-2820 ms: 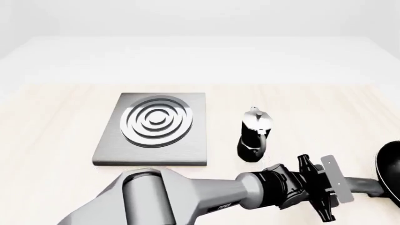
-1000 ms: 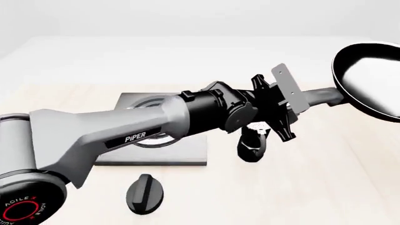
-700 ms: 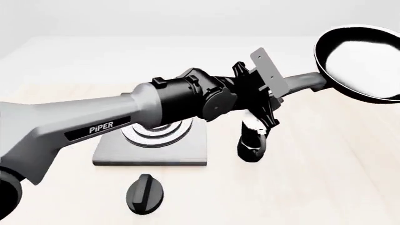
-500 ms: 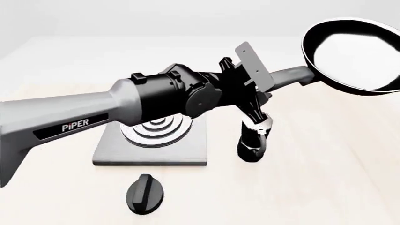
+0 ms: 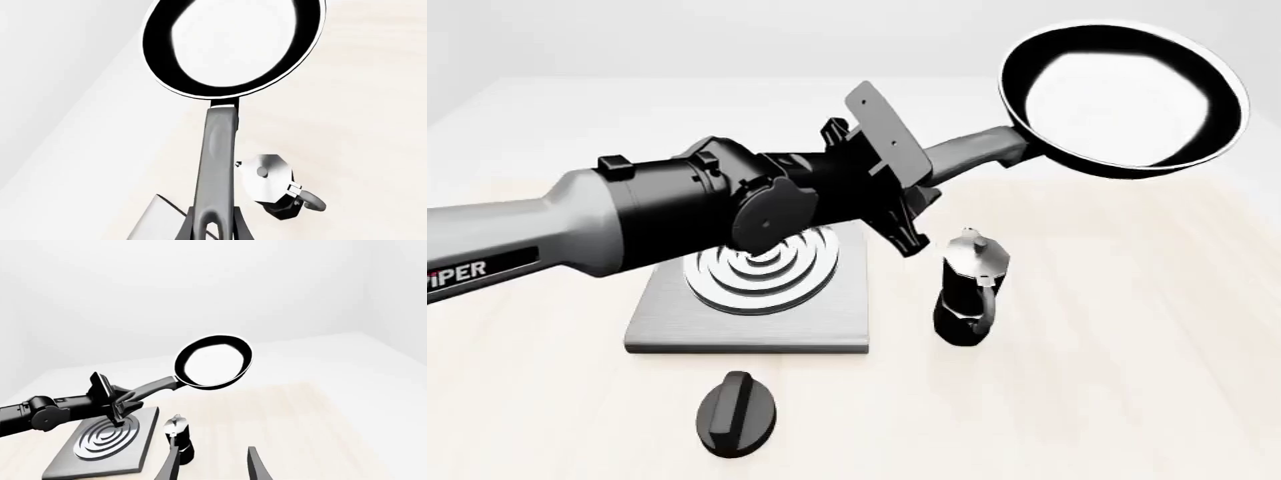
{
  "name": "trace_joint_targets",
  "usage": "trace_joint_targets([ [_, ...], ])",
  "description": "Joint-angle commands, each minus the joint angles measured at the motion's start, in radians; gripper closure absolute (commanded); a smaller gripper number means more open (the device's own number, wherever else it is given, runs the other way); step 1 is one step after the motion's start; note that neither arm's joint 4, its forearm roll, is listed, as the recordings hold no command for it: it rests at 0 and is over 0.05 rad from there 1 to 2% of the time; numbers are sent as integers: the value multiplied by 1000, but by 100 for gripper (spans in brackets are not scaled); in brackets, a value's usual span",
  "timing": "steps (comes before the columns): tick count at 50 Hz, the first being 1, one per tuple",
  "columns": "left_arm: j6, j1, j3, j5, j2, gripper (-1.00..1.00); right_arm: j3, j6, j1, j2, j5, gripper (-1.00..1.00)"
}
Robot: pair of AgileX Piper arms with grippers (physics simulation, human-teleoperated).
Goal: Put the frying pan on the stove.
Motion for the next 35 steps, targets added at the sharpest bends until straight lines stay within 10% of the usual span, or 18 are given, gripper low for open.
trace_joint_targets([
  [1,-24,36,64,-34,-100,100,6,-14,5,0,0,-100],
  [35,-57,169,346,-89,-303,100,6,-24,6,0,0,-100],
])
